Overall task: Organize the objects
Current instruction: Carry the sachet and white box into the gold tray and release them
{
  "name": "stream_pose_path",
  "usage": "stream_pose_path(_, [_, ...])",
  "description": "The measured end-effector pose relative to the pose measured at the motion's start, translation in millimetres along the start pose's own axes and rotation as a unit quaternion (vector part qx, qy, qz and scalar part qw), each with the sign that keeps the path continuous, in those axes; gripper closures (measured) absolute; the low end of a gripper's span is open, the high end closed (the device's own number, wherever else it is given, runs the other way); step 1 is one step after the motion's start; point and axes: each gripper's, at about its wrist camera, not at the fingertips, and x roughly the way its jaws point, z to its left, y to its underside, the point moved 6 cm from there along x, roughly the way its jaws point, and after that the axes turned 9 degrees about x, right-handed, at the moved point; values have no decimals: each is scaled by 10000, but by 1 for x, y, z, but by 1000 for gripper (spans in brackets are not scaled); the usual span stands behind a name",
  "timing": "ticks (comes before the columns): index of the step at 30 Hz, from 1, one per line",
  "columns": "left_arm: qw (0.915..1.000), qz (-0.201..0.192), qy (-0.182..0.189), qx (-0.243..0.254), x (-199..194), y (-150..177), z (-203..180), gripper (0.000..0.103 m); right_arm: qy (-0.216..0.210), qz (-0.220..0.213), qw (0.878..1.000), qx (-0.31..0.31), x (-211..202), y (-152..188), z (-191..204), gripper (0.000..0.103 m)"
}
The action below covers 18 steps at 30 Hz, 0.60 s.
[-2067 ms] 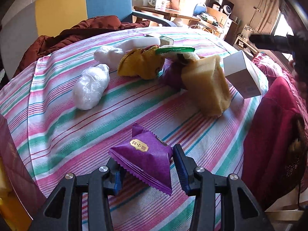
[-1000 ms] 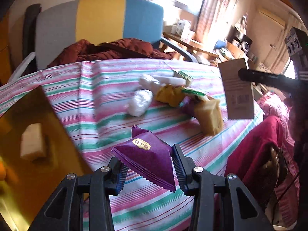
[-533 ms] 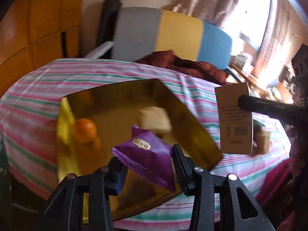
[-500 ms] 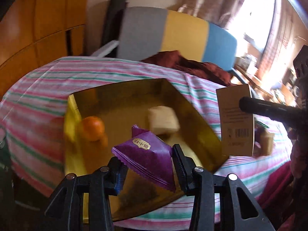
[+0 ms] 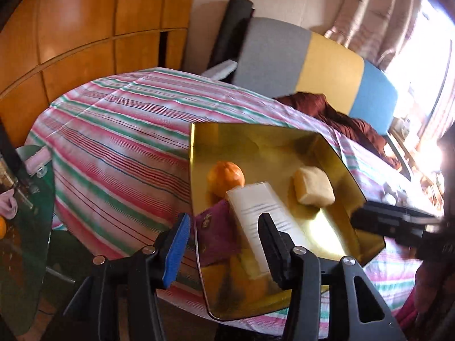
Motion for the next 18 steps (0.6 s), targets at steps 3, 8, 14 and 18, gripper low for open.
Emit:
stream_pose_path(3, [9999, -102, -1, -47, -5, -5, 1, 53, 223, -238, 9994, -128, -10, 4, 1, 10])
stream_pose_path(8, [9997, -223, 29, 77, -12, -14, -13, 52, 586, -700, 9949, -424, -24, 9, 4, 0])
stream_pose_path(14, [9994, -174, -37, 294, -14, -17, -31, 52, 1061, -1159, 9862, -515, -39, 11, -2, 0])
stream_pose_path(18, [9987, -180, -92, 468, -16, -16, -41, 52, 1268, -1372, 9816, -396, -48, 10, -12, 0])
